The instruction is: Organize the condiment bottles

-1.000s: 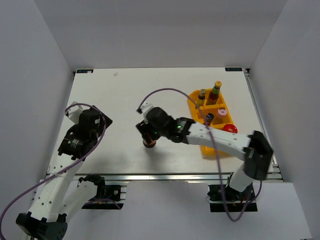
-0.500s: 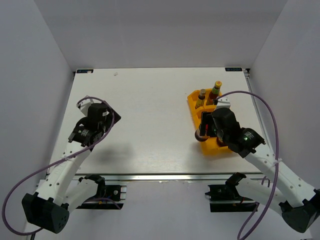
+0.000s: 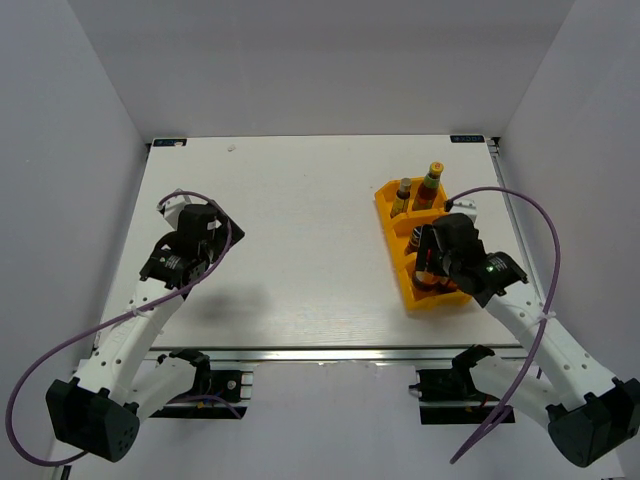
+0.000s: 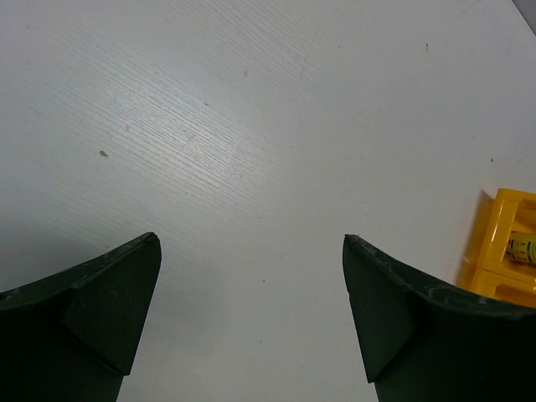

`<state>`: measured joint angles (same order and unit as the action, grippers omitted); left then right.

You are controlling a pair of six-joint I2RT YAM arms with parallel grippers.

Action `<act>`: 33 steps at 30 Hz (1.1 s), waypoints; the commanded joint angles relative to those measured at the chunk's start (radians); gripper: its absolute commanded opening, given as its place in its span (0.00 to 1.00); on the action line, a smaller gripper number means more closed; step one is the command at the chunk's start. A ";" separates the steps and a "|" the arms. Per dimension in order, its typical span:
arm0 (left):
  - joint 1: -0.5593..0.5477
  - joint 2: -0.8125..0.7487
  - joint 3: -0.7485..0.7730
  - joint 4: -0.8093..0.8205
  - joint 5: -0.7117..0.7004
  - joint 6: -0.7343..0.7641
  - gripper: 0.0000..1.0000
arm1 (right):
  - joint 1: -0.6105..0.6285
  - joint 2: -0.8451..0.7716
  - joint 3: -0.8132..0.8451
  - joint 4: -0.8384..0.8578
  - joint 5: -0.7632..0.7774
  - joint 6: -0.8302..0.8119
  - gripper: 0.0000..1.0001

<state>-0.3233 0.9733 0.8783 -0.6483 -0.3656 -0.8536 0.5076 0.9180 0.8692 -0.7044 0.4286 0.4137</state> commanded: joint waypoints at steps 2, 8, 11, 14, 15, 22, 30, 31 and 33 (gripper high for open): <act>-0.003 -0.008 0.008 0.019 -0.007 0.013 0.98 | -0.029 0.008 0.010 0.095 0.065 0.011 0.16; -0.003 -0.008 0.010 0.016 -0.010 0.013 0.98 | -0.053 0.035 -0.022 0.123 0.073 0.002 0.17; -0.003 -0.010 0.010 0.013 -0.012 0.013 0.98 | -0.063 0.045 -0.042 0.141 0.042 -0.001 0.20; -0.003 -0.010 0.008 0.015 -0.012 0.013 0.98 | -0.064 0.039 -0.075 0.181 -0.040 -0.003 0.28; -0.003 -0.012 0.008 0.016 -0.012 0.013 0.98 | -0.064 0.039 -0.082 0.183 -0.045 0.003 0.30; -0.003 -0.008 0.010 0.013 -0.007 0.013 0.98 | -0.066 0.022 -0.096 0.171 -0.070 0.028 0.69; -0.003 -0.005 0.007 0.018 0.001 0.013 0.98 | -0.066 -0.022 0.031 0.097 -0.079 0.007 0.89; -0.003 -0.005 0.005 0.019 0.002 0.013 0.98 | -0.064 -0.028 0.043 0.088 -0.079 0.005 0.89; -0.003 -0.004 0.007 0.021 0.004 0.013 0.98 | -0.064 -0.037 0.074 0.074 -0.077 -0.003 0.89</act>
<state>-0.3237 0.9733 0.8783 -0.6464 -0.3653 -0.8497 0.4454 0.9077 0.8696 -0.6273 0.3527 0.4156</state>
